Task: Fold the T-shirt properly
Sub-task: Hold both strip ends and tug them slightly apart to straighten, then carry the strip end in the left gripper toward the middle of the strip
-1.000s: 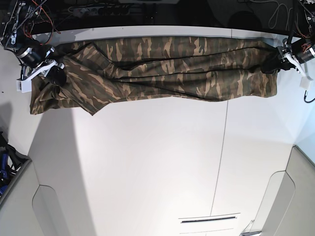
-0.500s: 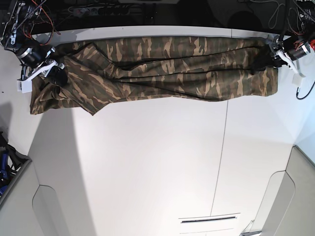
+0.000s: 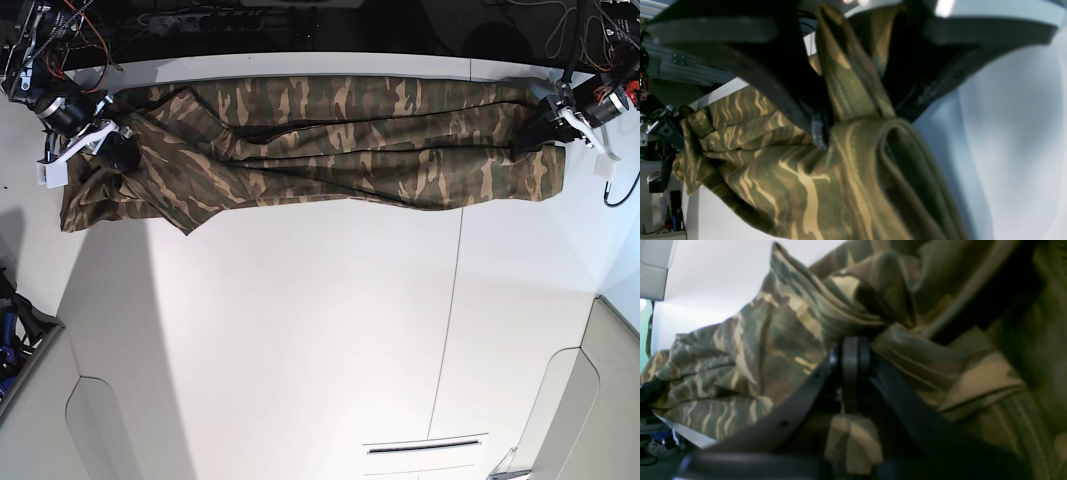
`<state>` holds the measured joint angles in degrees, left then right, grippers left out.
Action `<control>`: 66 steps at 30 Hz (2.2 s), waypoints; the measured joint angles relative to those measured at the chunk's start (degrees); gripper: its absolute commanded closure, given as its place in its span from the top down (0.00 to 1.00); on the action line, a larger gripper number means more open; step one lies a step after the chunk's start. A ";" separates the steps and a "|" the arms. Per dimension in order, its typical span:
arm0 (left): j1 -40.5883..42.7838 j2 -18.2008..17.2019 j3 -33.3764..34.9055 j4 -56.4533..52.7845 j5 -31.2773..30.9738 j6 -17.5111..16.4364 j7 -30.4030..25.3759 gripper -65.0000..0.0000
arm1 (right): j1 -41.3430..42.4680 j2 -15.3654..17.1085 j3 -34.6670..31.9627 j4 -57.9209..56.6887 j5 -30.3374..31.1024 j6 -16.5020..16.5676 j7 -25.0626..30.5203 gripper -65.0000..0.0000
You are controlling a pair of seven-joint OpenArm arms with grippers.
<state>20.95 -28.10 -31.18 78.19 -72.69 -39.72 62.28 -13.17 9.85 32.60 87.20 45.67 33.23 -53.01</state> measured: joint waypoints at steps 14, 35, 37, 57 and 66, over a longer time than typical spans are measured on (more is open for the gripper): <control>-0.85 0.02 0.00 -0.02 -3.50 0.02 1.18 0.53 | 0.00 0.00 0.00 0.00 0.61 0.00 -0.48 0.00; -5.90 1.16 0.00 -0.11 7.41 0.04 -5.77 0.06 | 0.00 -0.02 0.00 0.00 1.31 0.00 -0.76 0.00; -6.34 1.68 0.00 -0.11 9.90 0.04 -6.05 0.00 | 0.00 0.00 0.00 0.00 1.51 0.00 -1.33 0.00; -8.33 1.44 -3.69 5.95 14.43 0.04 -9.42 0.00 | -0.15 -0.02 3.10 3.06 9.99 0.04 -7.72 0.40; -7.91 0.33 -3.82 16.76 18.14 0.07 -8.02 0.00 | -0.13 -0.02 7.56 8.41 10.05 0.04 -7.61 0.40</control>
<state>13.04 -27.77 -35.00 94.96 -54.54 -39.66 54.26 -13.30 9.82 40.16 95.61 55.72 33.28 -60.62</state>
